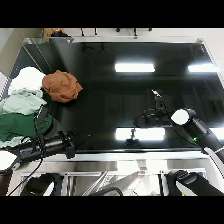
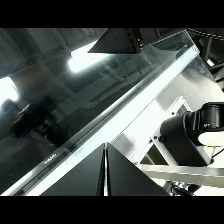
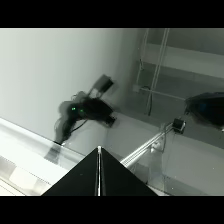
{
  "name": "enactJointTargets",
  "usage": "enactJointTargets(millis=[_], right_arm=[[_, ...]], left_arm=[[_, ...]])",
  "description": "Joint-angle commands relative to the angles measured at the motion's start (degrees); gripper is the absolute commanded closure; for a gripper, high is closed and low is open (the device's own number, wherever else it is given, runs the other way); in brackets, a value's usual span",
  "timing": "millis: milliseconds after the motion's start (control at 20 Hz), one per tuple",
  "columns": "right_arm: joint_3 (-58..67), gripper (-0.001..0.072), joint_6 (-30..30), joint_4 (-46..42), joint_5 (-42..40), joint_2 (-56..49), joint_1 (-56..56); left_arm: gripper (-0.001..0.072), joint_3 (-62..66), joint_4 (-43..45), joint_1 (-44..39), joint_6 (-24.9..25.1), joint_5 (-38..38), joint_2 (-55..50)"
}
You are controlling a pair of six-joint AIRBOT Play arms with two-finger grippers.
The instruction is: Fold the shirts.
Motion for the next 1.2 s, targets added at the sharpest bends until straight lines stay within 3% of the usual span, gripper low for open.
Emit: enactJointTargets(millis=[0, 800, 1000, 1150], right_arm=[[-0.02, 0.0694, 0.0, 0.0, 0.02, 0.04, 0.02], [-0.02, 0.0694, 0.0, 0.0, 0.02, 0.04, 0.02], [-0.02, 0.0694, 0.0, 0.0, 0.0, 0.04, 0.02], [-0.02, 0.0694, 0.02, 1.22, -0.68, 0.04, -0.02]], left_arm=[[0.0691, -0.02, 0.0, -0.04, 0.02, 0.02, 0.04], [0.0691, -0.02, 0.0, -0.04, 0.02, 0.02, 0.04], [0.0692, -0.02, -0.35, -0.04, -0.02, 8.57, -0.04], [0.0692, 0.0, 3.74, 1.66, -0.02, 22.38, -0.04]])
